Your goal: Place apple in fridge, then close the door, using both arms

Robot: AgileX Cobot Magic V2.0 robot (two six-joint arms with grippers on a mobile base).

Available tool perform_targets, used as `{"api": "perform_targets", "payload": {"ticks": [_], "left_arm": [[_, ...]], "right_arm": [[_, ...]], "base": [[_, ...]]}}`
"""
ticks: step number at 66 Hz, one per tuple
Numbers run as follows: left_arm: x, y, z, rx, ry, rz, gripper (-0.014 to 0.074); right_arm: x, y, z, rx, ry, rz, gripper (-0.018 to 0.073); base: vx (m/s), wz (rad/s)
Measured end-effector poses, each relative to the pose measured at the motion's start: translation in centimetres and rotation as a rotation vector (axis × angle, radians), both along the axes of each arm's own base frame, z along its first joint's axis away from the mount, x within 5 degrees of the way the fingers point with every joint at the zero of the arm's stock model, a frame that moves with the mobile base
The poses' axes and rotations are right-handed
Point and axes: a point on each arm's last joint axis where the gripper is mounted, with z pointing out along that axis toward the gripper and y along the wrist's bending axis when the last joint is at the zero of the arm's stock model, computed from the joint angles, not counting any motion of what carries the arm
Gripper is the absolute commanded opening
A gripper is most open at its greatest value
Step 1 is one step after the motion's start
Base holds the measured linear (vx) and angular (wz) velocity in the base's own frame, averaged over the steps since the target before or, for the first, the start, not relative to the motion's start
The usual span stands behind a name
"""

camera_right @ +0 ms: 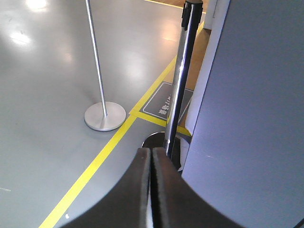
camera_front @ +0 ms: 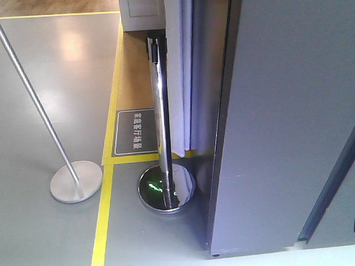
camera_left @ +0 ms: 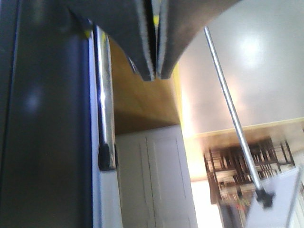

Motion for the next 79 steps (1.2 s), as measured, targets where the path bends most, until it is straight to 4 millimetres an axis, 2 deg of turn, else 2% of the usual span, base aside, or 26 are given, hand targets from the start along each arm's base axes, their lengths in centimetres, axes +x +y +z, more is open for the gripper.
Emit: {"api": "perform_targets", "payload": {"ticks": [6,11,30,46,79], "left_arm": [[0.2,0.1,-1.4,-0.042,-0.001,0.008,-0.0008],[0.3,0.1,-1.7,-0.075,0.0,0.011,-0.0008],[0.3,0.2,-0.6,-0.089,-0.121,0.024,-0.0008],[0.2,0.6,-0.6,-0.087,-0.13,0.093,-0.0008],[0.2,0.7,-0.6,-0.086,-0.131,0.102,-0.0008]], "right_arm": [[0.0,0.0,0.0,0.0,0.0,0.0,-0.0003],[0.0,0.0,0.0,0.0,0.0,0.0,-0.0003],[0.0,0.0,0.0,0.0,0.0,0.0,-0.0003],[0.0,0.0,0.0,0.0,0.0,0.0,-0.0003],[0.0,0.0,0.0,0.0,0.0,0.0,-0.0003]], "base": [[0.0,0.0],[0.0,0.0],[0.0,0.0],[0.0,0.0],[0.0,0.0]]}}
